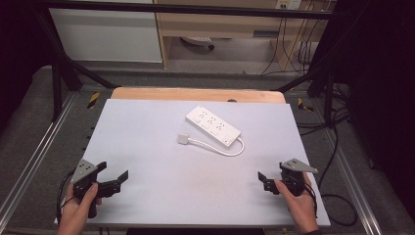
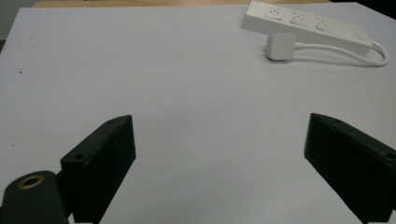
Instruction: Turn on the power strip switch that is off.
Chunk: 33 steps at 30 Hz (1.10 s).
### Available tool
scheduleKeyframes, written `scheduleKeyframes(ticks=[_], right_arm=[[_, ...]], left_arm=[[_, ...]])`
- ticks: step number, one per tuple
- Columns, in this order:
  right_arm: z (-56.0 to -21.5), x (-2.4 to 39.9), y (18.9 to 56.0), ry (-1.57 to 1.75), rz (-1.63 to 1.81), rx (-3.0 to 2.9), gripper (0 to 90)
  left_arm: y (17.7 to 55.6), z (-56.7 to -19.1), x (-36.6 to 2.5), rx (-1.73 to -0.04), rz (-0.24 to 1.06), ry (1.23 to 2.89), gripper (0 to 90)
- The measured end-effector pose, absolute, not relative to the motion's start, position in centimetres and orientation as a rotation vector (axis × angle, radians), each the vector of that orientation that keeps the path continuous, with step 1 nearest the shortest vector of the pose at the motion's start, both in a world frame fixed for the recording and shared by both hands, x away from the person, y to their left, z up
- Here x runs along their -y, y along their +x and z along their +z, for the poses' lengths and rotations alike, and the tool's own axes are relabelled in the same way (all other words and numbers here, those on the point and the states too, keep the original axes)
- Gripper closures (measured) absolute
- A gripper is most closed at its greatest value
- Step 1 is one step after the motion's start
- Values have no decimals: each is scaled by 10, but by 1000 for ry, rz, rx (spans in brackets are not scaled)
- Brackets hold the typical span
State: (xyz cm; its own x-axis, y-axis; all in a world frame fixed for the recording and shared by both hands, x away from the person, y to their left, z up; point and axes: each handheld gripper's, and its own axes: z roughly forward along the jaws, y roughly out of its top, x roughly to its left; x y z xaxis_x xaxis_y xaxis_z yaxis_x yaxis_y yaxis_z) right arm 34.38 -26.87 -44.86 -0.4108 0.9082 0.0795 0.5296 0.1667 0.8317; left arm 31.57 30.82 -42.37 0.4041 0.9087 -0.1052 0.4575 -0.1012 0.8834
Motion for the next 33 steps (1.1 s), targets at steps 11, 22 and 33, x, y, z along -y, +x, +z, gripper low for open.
scheduleKeyframes(ticks=[11,22,33], right_arm=[[-447,267,345,1332,1177,-2022,64],[-437,266,344,1291,1273,-1978,59],[-428,265,342,1284,1343,-1955,42]], left_arm=[[320,-424,-307,-1193,596,1732,83],[321,-425,-307,-1195,578,1734,66],[321,-426,-307,-1195,572,1741,66]])
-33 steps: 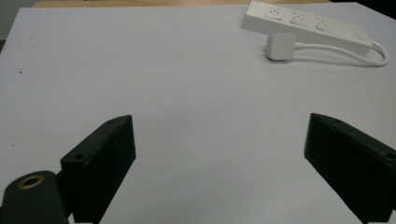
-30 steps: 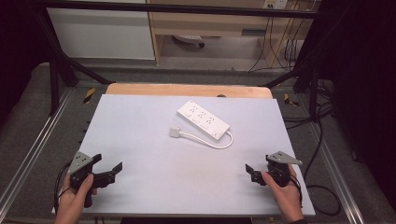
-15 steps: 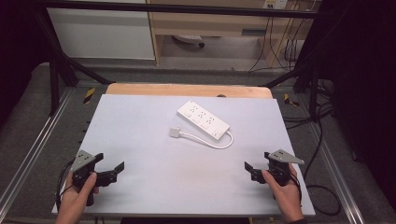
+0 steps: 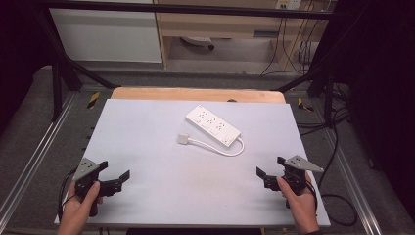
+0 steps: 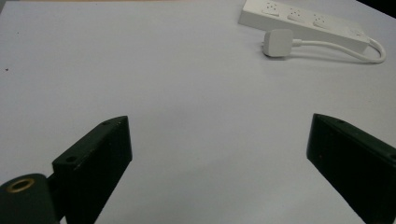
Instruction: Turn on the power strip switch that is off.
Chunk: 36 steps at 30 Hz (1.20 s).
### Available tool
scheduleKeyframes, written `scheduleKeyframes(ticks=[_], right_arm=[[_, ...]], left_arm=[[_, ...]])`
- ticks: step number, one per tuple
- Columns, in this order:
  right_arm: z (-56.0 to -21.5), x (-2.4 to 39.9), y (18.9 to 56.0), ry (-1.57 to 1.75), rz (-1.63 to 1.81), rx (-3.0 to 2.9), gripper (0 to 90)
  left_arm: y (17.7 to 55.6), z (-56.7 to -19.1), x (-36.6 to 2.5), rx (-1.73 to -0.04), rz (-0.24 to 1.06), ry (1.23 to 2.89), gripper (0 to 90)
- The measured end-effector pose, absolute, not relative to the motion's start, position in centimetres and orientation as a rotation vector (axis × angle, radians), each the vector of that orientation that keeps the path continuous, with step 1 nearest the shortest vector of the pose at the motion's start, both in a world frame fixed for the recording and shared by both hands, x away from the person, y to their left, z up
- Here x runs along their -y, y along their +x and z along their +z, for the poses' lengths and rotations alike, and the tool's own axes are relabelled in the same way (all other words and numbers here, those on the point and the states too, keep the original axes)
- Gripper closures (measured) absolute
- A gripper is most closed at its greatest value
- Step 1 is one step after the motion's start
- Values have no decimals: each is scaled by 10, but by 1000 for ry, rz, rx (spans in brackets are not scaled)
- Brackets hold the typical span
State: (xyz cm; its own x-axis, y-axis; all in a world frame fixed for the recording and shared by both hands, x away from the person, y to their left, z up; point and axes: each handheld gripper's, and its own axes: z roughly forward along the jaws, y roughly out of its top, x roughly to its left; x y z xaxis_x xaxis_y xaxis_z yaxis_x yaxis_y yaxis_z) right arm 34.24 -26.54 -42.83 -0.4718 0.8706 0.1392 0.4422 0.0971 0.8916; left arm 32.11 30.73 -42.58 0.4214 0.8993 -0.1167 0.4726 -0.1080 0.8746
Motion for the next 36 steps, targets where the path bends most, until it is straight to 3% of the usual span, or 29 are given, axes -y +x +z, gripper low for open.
scheduleKeyframes(ticks=[10,36], right_arm=[[-426,265,347,1297,1374,-1975,31],[-376,253,364,1224,1423,-1959,25]], left_arm=[[318,-428,-308,-1203,545,1744,68],[315,-430,-310,-1216,525,1747,69]])
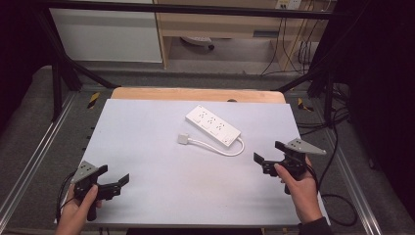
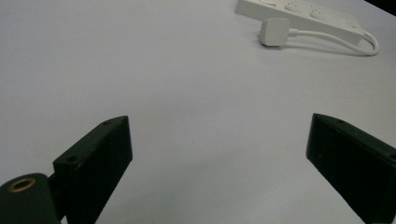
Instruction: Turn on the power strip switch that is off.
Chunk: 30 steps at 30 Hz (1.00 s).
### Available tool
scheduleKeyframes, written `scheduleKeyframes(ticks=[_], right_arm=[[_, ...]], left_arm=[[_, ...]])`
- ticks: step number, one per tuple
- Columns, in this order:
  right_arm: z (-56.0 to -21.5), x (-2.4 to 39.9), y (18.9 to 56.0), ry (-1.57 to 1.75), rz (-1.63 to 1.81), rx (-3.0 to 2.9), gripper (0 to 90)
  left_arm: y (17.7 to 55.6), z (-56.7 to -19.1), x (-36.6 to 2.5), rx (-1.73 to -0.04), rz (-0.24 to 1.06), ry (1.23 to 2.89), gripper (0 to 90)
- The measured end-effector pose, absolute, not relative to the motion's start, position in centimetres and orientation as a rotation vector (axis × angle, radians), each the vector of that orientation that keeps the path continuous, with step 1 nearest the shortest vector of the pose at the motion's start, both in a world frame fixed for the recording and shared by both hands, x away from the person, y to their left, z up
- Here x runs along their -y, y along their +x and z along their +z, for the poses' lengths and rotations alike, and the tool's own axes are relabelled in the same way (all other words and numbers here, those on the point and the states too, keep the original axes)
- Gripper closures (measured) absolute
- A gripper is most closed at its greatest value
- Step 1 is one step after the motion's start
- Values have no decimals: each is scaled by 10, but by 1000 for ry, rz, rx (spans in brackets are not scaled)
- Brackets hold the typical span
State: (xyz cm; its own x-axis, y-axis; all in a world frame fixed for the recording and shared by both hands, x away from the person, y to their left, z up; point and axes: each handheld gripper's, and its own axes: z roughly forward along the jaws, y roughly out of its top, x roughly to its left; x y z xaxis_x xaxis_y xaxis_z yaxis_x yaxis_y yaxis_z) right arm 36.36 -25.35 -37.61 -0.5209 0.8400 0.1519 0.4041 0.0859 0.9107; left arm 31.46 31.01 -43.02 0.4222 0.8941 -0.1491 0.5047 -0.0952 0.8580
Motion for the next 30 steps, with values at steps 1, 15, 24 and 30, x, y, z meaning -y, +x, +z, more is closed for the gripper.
scheduleKeyframes(ticks=[1,15,24,30], right_arm=[[-376,253,364,1224,1423,-1959,25],[-353,250,380,1183,1417,-1941,23],[-338,244,398,1167,1426,-1933,29],[-331,240,412,1164,1436,-1908,38]], left_arm=[[315,-430,-310,-1216,524,1747,69],[315,-431,-310,-1219,517,1756,68],[315,-431,-310,-1222,515,1758,68],[315,-432,-309,-1223,513,1758,68]])
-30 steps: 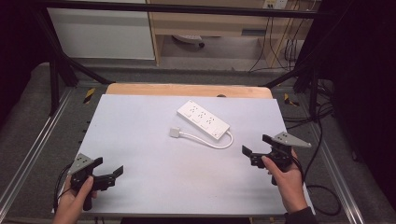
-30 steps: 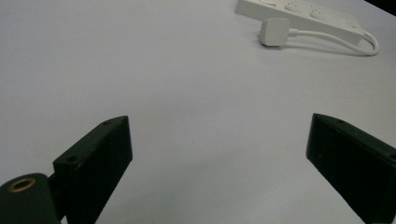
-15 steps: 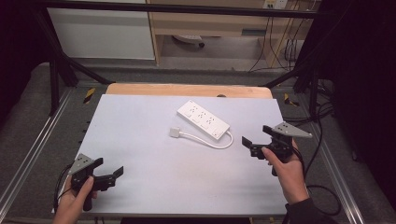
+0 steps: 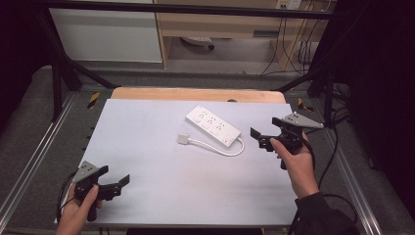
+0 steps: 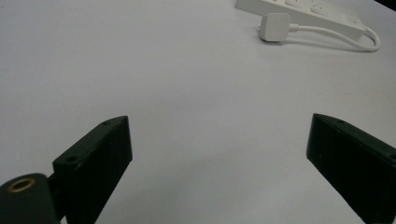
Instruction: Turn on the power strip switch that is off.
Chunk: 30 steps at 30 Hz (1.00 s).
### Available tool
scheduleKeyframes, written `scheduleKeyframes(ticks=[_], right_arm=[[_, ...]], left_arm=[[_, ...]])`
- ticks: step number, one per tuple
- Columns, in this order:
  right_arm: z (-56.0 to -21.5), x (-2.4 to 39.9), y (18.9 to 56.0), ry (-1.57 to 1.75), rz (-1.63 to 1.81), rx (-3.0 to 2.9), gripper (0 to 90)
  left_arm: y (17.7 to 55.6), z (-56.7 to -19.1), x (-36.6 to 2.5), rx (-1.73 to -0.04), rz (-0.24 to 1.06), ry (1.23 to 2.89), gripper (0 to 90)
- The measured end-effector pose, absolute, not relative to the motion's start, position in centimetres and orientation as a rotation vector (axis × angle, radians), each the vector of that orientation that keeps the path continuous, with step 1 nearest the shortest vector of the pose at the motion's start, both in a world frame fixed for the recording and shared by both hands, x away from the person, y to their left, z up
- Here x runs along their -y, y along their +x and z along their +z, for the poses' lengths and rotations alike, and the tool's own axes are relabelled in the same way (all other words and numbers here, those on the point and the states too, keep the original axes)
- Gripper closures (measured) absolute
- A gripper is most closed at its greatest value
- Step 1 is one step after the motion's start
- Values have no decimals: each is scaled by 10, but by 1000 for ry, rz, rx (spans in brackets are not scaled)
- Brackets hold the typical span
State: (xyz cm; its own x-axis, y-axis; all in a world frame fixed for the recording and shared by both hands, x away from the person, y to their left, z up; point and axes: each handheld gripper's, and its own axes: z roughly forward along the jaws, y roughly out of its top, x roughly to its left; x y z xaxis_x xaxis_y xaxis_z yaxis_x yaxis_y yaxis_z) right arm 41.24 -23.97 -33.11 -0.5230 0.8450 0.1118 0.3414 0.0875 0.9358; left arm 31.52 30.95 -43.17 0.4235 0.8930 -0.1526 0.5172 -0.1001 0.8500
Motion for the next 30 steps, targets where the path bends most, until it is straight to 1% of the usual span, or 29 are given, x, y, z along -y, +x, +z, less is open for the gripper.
scheduleKeyframes(ticks=[5,12,30], right_arm=[[-329,236,422,1163,1417,-1898,42],[-324,228,445,1166,1389,-1910,50],[-322,215,491,1166,1392,-1923,52]], left_arm=[[315,-432,-309,-1224,511,1761,68],[315,-432,-310,-1223,506,1760,68],[315,-432,-309,-1225,495,1753,68]])
